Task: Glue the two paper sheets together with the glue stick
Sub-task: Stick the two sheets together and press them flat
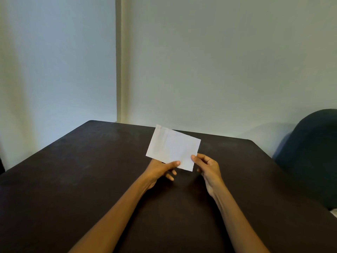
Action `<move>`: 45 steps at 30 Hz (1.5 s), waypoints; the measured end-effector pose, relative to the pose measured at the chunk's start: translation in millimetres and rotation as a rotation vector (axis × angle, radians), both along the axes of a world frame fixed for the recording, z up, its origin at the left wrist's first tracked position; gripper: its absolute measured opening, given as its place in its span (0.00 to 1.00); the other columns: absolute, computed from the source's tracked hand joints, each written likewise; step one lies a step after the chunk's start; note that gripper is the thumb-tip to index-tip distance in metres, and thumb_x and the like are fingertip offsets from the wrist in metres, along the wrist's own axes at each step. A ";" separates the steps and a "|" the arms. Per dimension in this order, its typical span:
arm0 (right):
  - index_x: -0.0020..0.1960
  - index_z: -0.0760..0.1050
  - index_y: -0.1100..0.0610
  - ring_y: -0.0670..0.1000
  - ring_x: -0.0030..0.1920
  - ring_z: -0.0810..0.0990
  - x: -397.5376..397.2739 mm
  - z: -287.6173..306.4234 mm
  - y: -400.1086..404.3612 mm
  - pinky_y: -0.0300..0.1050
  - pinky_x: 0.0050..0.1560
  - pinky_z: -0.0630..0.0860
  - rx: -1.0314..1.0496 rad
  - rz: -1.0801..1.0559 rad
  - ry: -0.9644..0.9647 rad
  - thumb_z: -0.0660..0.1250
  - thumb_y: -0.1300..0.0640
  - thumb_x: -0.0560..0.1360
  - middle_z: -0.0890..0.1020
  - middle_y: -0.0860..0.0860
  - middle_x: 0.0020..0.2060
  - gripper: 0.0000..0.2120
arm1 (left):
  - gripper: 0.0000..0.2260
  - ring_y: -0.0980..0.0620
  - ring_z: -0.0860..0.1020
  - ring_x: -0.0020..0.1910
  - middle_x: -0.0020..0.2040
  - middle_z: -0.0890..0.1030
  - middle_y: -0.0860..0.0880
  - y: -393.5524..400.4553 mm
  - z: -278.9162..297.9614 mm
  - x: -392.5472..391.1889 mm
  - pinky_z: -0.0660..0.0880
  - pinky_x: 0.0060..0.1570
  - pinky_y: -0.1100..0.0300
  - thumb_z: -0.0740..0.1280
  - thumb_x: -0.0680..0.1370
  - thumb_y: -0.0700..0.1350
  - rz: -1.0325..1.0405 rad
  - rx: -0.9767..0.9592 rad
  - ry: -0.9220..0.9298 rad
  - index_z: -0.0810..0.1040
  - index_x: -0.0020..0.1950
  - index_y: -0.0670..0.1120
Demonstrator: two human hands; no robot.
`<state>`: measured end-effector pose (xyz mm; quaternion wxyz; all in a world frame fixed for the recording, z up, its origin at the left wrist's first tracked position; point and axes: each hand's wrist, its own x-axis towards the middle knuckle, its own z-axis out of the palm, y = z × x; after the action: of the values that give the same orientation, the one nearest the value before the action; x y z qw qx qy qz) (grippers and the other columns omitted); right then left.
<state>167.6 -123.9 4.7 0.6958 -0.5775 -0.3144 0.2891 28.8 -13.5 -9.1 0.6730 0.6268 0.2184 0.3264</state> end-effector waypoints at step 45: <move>0.56 0.79 0.47 0.48 0.58 0.76 20.0 6.2 -9.4 0.42 0.54 0.75 0.051 -0.010 -0.087 0.65 0.56 0.76 0.77 0.47 0.59 0.10 | 0.17 0.48 0.80 0.50 0.53 0.82 0.49 2.4 8.7 -15.0 0.80 0.48 0.59 0.65 0.75 0.31 -0.229 0.040 0.103 0.84 0.51 0.51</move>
<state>187.7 -133.3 11.0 0.6972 -0.5733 -0.3489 0.2522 13.8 -11.1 -0.3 0.6811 0.6767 0.1732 0.2193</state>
